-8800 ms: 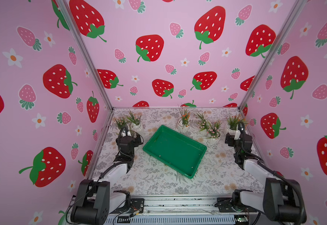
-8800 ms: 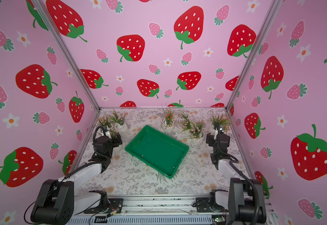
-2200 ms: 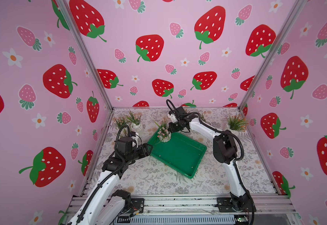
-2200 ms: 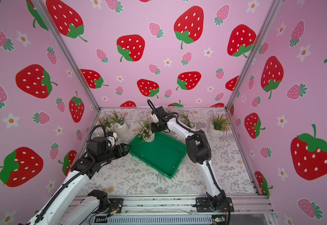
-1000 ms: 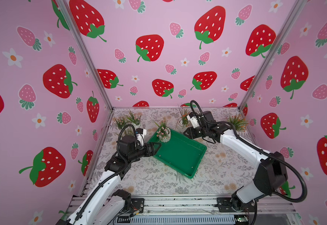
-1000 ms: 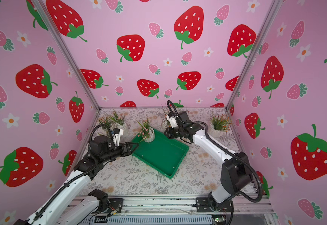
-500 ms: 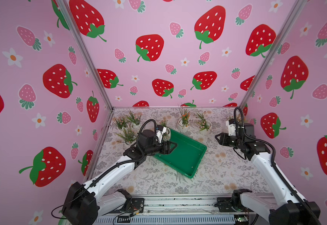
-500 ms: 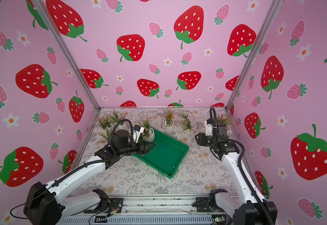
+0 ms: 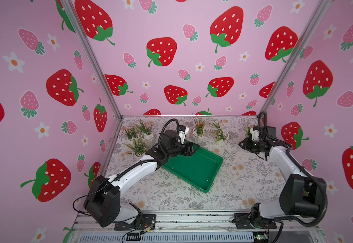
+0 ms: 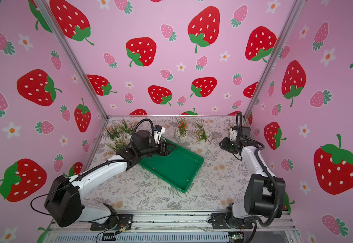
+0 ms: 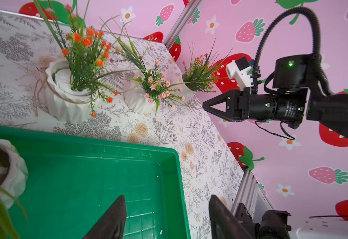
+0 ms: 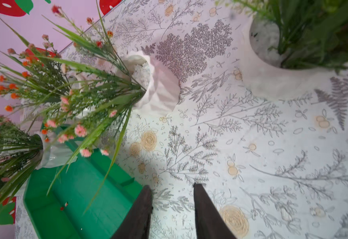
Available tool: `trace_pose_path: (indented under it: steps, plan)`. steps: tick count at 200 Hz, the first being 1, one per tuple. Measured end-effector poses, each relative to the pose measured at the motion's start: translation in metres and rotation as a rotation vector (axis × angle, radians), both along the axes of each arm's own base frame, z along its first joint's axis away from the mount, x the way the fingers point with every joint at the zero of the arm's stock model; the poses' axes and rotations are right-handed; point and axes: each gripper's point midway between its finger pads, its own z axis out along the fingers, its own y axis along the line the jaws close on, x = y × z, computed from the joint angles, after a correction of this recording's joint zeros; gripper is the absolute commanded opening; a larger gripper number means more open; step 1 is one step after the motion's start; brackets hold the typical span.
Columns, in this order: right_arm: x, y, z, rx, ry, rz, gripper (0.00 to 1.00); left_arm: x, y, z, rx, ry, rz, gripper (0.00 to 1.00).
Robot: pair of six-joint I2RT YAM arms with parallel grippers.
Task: Put the potted gypsophila into the storage box
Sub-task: Pick up the baby's breath potted plant from the center of the board.
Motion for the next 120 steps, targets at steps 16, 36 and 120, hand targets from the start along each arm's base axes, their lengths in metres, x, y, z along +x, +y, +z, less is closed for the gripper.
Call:
trace_pose_path:
  steps: [16, 36, 120]
  plan:
    - [0.015, 0.002, -0.002, 0.002, 0.001, 0.01, 0.35, 0.001, -0.001, 0.0, 0.017, -0.014, -0.004, 0.67]
    - [0.029, 0.006, -0.006, 0.001, 0.006, 0.021, 0.36, 0.0, -0.002, -0.001, 0.033, -0.03, -0.019, 0.68]
    - [0.066, 0.015, -0.02, -0.017, 0.026, 0.065, 0.33, -0.009, -0.008, -0.006, 0.035, -0.061, -0.098, 0.69]
